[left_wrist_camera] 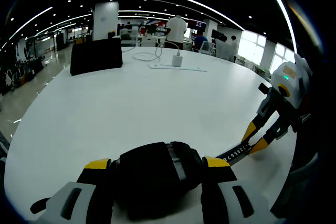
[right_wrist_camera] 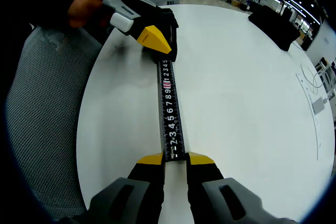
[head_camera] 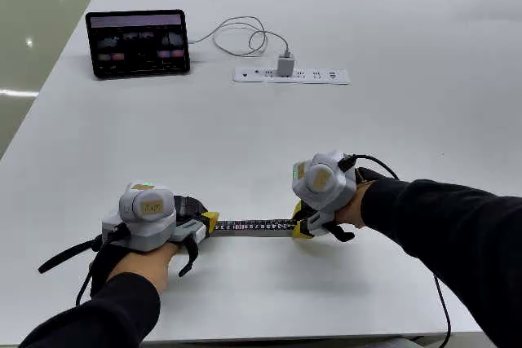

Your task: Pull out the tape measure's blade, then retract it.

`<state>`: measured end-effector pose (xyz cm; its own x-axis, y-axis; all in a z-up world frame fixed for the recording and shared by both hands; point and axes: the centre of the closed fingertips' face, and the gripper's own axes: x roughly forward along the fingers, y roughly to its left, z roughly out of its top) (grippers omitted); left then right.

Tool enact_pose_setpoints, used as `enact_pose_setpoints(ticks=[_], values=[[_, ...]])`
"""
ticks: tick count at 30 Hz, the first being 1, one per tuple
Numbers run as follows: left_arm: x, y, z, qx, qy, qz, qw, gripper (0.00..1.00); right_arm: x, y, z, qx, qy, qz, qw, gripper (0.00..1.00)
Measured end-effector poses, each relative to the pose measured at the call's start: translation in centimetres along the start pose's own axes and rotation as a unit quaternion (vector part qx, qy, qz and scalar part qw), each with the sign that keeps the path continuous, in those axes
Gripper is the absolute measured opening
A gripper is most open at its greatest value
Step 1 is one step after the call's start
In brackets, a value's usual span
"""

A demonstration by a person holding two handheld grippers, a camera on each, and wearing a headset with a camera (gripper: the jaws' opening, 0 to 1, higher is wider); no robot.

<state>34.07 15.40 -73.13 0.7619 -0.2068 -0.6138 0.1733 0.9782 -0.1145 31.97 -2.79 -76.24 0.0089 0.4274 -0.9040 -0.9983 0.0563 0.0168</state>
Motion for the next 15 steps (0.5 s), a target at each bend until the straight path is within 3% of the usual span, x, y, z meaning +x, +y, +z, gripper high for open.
enact_pose_setpoints(ticks=[15], values=[[0.00,-0.01,-0.03,0.000,0.001,0.000,1.0000,0.64,0.33,0.18,0.71,0.000,-0.005,0.001,1.0000,0.11]])
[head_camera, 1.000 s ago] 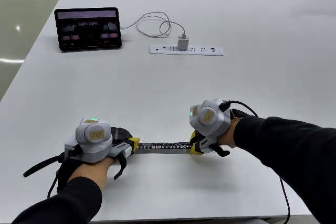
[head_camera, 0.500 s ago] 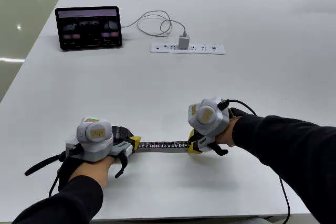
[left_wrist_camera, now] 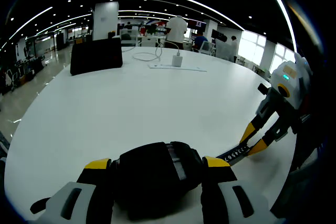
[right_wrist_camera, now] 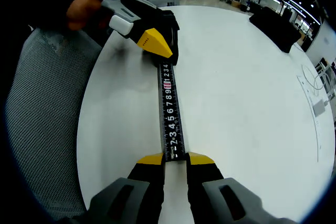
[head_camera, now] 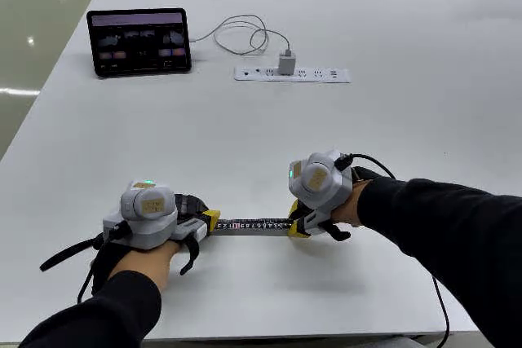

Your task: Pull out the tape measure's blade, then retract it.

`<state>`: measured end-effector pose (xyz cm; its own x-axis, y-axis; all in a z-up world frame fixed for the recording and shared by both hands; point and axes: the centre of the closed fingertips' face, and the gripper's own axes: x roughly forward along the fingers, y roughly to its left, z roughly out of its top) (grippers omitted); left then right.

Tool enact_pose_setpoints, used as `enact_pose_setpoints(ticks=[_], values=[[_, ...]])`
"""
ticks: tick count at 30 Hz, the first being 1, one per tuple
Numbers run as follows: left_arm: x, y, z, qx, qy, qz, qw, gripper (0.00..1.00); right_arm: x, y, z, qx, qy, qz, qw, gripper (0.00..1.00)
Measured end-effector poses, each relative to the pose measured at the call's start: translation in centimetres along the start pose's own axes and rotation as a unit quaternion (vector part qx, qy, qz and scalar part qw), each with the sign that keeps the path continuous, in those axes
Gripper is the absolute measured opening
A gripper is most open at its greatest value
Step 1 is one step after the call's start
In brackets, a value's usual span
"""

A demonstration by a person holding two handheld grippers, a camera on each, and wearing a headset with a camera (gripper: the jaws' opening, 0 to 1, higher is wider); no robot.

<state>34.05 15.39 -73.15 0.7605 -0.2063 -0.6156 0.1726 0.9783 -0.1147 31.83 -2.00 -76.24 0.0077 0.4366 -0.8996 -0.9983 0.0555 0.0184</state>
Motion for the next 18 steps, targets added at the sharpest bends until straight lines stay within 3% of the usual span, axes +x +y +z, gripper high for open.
enact_pose_setpoints(ticks=[18], values=[[-0.06,0.00,0.00,0.000,-0.001,0.000,1.0000,0.64,0.49,0.18,0.90,-0.007,-0.009,0.003,0.9999,0.11]])
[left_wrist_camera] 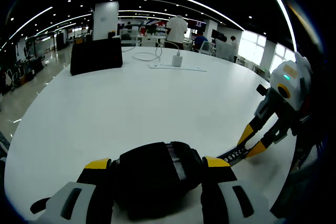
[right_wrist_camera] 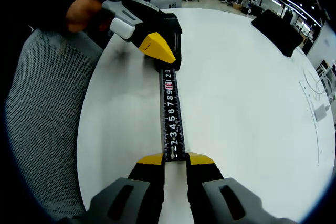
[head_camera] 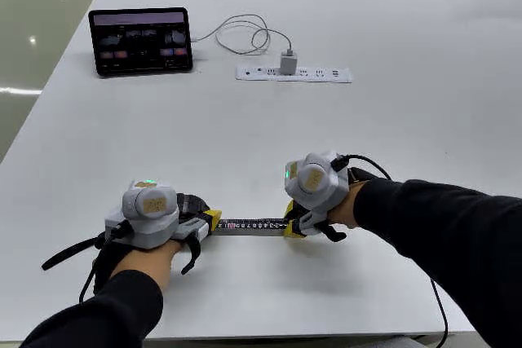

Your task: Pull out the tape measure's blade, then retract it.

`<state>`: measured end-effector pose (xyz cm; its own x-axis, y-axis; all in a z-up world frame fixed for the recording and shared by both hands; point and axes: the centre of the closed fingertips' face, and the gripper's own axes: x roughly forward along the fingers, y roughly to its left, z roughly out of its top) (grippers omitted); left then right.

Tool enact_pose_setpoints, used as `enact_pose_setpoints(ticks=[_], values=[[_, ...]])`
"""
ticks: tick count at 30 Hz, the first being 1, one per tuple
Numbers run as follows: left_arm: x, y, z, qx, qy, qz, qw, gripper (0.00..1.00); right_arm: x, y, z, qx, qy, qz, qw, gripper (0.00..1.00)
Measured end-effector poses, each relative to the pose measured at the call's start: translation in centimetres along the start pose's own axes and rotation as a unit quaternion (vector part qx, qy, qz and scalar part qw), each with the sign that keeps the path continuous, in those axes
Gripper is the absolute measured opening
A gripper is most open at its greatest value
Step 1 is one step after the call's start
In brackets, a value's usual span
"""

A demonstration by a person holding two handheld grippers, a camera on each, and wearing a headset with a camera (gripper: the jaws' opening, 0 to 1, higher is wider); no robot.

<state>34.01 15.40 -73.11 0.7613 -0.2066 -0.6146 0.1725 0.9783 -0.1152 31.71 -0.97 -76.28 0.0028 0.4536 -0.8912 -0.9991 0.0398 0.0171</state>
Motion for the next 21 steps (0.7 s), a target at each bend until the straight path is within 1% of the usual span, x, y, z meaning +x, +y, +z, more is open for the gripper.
enact_pose_setpoints(ticks=[2,4,11,15,16,17,21], values=[[0.01,0.00,0.01,0.000,0.000,0.000,1.0000,0.64,0.07,-0.03,0.08,0.002,-0.002,0.000,1.0000,0.11],[0.01,0.00,0.02,0.000,0.000,0.000,1.0000,0.64,0.13,-0.05,0.22,0.019,-0.007,-0.002,0.9998,0.11],[-0.01,-0.01,0.03,-0.001,0.000,0.000,1.0000,0.64,0.23,0.07,0.48,0.020,-0.014,-0.004,0.9997,0.11],[0.00,-0.01,0.02,-0.001,0.001,0.000,1.0000,0.64,0.38,0.14,0.63,0.014,-0.017,0.001,0.9997,0.11],[0.00,-0.01,0.01,-0.001,0.001,0.000,1.0000,0.64,0.41,0.15,0.67,0.015,-0.018,0.003,0.9997,0.11],[0.01,0.00,0.01,-0.001,0.001,0.000,1.0000,0.64,0.44,0.17,0.74,0.024,-0.023,0.007,0.9994,0.11],[0.02,0.00,0.01,-0.001,0.001,0.000,1.0000,0.64,0.49,0.26,0.86,0.017,-0.027,0.007,0.9995,0.10]])
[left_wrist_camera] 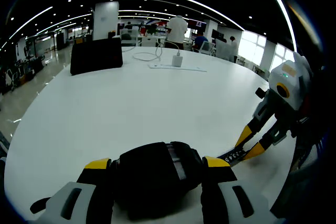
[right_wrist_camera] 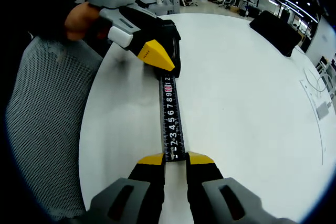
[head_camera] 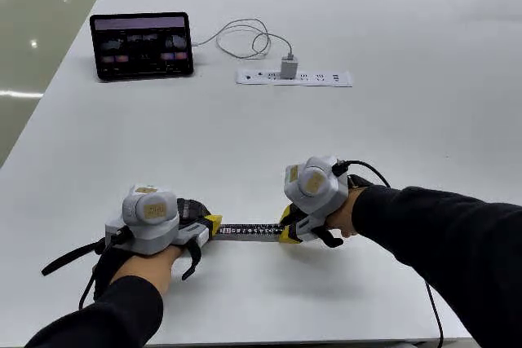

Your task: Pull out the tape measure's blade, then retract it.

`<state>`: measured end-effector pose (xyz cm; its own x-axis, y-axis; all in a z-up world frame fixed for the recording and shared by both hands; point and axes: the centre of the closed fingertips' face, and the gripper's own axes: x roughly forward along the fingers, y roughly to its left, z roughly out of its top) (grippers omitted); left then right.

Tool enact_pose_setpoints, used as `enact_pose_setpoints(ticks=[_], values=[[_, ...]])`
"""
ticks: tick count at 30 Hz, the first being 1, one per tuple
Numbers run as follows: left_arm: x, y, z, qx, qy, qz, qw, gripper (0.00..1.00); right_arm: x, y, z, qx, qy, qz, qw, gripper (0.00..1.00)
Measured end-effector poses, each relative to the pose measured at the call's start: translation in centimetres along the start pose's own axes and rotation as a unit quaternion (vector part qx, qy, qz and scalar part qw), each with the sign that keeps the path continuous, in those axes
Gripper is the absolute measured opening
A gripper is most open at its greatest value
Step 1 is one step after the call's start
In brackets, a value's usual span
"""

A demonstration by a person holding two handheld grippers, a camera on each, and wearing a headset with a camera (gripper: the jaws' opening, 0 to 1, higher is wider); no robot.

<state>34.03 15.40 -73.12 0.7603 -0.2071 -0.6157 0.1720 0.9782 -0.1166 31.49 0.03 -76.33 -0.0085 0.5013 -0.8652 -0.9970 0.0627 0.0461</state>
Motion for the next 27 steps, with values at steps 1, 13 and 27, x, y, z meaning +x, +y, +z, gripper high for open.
enact_pose_setpoints(ticks=[1,13,27], values=[[0.0,0.0,0.0,0.000,0.000,0.000,1.0000,0.64,0.0,0.0,0.0,0.000,0.000,0.000,1.0000,0.10],[0.0,0.0,0.0,0.000,0.000,0.000,1.0000,0.64,0.4,0.2,0.8,0.010,-0.008,-0.006,0.9999,0.11],[0.0,0.0,0.0,-0.001,0.001,0.000,1.0000,0.64,0.7,0.2,1.5,0.010,-0.014,-0.007,0.9998,0.11]])
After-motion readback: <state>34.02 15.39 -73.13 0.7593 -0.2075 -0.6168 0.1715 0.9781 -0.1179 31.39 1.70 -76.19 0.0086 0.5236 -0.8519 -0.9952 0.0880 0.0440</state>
